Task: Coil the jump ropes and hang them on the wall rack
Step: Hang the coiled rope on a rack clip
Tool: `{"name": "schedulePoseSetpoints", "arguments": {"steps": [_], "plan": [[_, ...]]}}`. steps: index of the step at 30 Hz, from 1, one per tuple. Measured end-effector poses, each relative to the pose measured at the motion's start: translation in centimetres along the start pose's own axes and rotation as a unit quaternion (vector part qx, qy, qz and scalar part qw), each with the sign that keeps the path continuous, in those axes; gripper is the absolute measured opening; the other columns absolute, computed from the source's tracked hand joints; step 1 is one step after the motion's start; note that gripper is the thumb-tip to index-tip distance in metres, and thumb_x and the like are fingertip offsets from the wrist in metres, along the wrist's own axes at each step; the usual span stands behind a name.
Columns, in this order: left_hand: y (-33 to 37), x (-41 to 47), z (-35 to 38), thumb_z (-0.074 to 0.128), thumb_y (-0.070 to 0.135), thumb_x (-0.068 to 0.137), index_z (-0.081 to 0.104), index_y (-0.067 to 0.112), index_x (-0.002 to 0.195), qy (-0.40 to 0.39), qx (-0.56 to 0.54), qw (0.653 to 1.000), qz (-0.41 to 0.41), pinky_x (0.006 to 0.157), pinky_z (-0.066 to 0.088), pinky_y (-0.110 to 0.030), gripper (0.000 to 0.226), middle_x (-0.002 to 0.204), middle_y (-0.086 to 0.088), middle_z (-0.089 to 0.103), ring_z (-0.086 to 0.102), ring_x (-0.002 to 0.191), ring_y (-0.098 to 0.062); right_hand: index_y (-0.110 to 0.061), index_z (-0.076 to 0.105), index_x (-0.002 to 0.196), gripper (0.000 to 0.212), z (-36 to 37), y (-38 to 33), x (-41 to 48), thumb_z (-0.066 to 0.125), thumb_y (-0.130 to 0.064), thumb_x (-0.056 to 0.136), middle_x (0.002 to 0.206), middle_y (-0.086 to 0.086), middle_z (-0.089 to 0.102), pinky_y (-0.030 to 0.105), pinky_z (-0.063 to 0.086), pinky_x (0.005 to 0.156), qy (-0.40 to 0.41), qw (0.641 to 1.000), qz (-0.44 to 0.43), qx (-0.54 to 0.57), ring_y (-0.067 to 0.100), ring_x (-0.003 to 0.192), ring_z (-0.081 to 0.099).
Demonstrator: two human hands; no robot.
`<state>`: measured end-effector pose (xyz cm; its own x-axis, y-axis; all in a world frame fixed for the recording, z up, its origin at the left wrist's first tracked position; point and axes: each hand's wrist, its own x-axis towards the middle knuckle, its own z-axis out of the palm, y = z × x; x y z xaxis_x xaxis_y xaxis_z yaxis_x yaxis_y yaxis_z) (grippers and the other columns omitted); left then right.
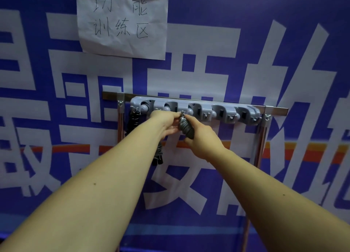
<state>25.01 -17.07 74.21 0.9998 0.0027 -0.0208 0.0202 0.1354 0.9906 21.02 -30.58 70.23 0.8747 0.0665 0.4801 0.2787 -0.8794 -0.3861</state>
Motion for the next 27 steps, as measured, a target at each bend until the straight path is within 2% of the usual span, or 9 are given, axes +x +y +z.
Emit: {"name": "schedulePoseSetpoints", "arguments": {"steps": [4, 6, 10, 13, 15, 18, 20, 23, 27], "plan": [[-1.7, 0.3, -0.2, 0.076, 0.017, 0.087, 0.078, 0.017, 0.086, 0.044, 0.044, 0.995, 0.083, 0.083, 0.062, -0.043, 0.003, 0.084, -0.006, 0.078, 0.075, 0.081, -0.022, -0.039, 0.002, 0.157, 0.094, 1.3, 0.0, -0.8, 0.065, -0.019, 0.091, 0.112, 0.009, 0.067, 0.046, 0.059, 0.077, -0.029, 0.998, 0.000, 0.053, 0.023, 0.085, 0.067], [-2.8, -0.4, -0.5, 0.075, 0.022, 0.088, 0.077, 0.024, 0.085, 0.053, 0.069, 0.991, 0.104, 0.087, 0.060, -0.043, 0.004, 0.087, -0.002, 0.077, 0.073, 0.087, -0.019, -0.043, -0.006, 0.156, 0.100, 1.9, 0.2, -1.0, 0.067, -0.020, 0.091, 0.105, 0.007, 0.068, 0.046, 0.059, 0.077, -0.050, 0.996, 0.009, 0.079, 0.022, 0.079, 0.069], [-5.5, -1.1, -2.4, 0.076, 0.032, 0.082, 0.073, 0.029, 0.091, 0.074, 0.068, 0.992, 0.079, 0.094, 0.058, -0.045, 0.010, 0.102, -0.003, 0.076, 0.071, 0.098, -0.022, -0.035, -0.003, 0.159, 0.099, 1.2, -0.9, -2.3, 0.067, -0.018, 0.091, 0.122, 0.011, 0.066, 0.042, 0.057, 0.084, -0.047, 0.993, 0.035, 0.105, 0.024, 0.089, 0.069], [-7.7, -4.4, -3.4, 0.069, 0.019, 0.090, 0.072, 0.024, 0.080, 0.065, 0.064, 0.995, 0.031, 0.089, 0.057, -0.039, 0.012, 0.089, -0.005, 0.073, 0.068, 0.085, -0.021, -0.025, 0.006, 0.161, 0.086, 1.0, -1.8, -5.2, 0.063, -0.024, 0.096, 0.145, 0.011, 0.052, 0.034, 0.049, 0.085, -0.032, 0.984, 0.085, 0.151, 0.027, 0.119, 0.058], [-10.3, -6.9, -3.7, 0.064, 0.016, 0.095, 0.074, 0.018, 0.085, 0.028, 0.080, 0.996, -0.006, 0.085, 0.058, -0.042, 0.014, 0.086, -0.006, 0.073, 0.066, 0.080, -0.021, -0.024, 0.014, 0.160, 0.076, 2.0, -2.1, -7.9, 0.059, -0.029, 0.099, 0.155, 0.008, 0.041, 0.030, 0.047, 0.080, -0.044, 0.967, 0.142, 0.209, 0.025, 0.120, 0.056], [-15.0, -10.7, -4.1, 0.059, 0.016, 0.096, 0.075, 0.020, 0.087, -0.021, 0.125, 0.991, -0.046, 0.074, 0.057, -0.039, 0.020, 0.088, -0.006, 0.075, 0.071, 0.084, -0.023, -0.017, 0.034, 0.154, 0.060, 5.2, -2.1, -12.5, 0.056, -0.026, 0.100, 0.150, 0.008, 0.047, 0.024, 0.043, 0.086, -0.084, 0.931, 0.208, 0.289, 0.023, 0.124, 0.055], [-19.5, -13.6, -4.5, 0.054, 0.015, 0.096, 0.077, 0.013, 0.092, -0.035, 0.147, 0.986, -0.073, 0.067, 0.053, -0.035, 0.024, 0.081, -0.006, 0.073, 0.068, 0.075, -0.021, -0.014, 0.044, 0.148, 0.050, 8.2, -1.9, -16.8, 0.054, -0.024, 0.100, 0.143, 0.007, 0.055, 0.027, 0.050, 0.090, -0.118, 0.911, 0.240, 0.314, 0.022, 0.120, 0.059], [-26.6, -17.7, -5.9, 0.055, 0.021, 0.090, 0.077, 0.012, 0.087, -0.046, 0.177, 0.975, -0.122, 0.071, 0.059, -0.041, 0.024, 0.078, -0.007, 0.074, 0.071, 0.074, -0.026, -0.011, 0.052, 0.142, 0.046, 13.0, -0.9, -24.0, 0.055, -0.023, 0.098, 0.139, 0.008, 0.059, 0.043, 0.049, 0.105, -0.147, 0.888, 0.288, 0.328, 0.024, 0.120, 0.062], [-36.5, -21.1, -8.6, 0.053, 0.020, 0.092, 0.076, 0.006, 0.092, -0.083, 0.229, 0.951, -0.189, 0.070, 0.053, -0.038, 0.027, 0.091, -0.018, 0.076, 0.067, 0.079, -0.024, -0.007, 0.055, 0.140, 0.043, 17.9, 0.6, -32.9, 0.055, -0.021, 0.099, 0.140, 0.009, 0.060, 0.037, 0.040, 0.112, -0.189, 0.877, 0.326, 0.299, 0.023, 0.128, 0.056]]}}
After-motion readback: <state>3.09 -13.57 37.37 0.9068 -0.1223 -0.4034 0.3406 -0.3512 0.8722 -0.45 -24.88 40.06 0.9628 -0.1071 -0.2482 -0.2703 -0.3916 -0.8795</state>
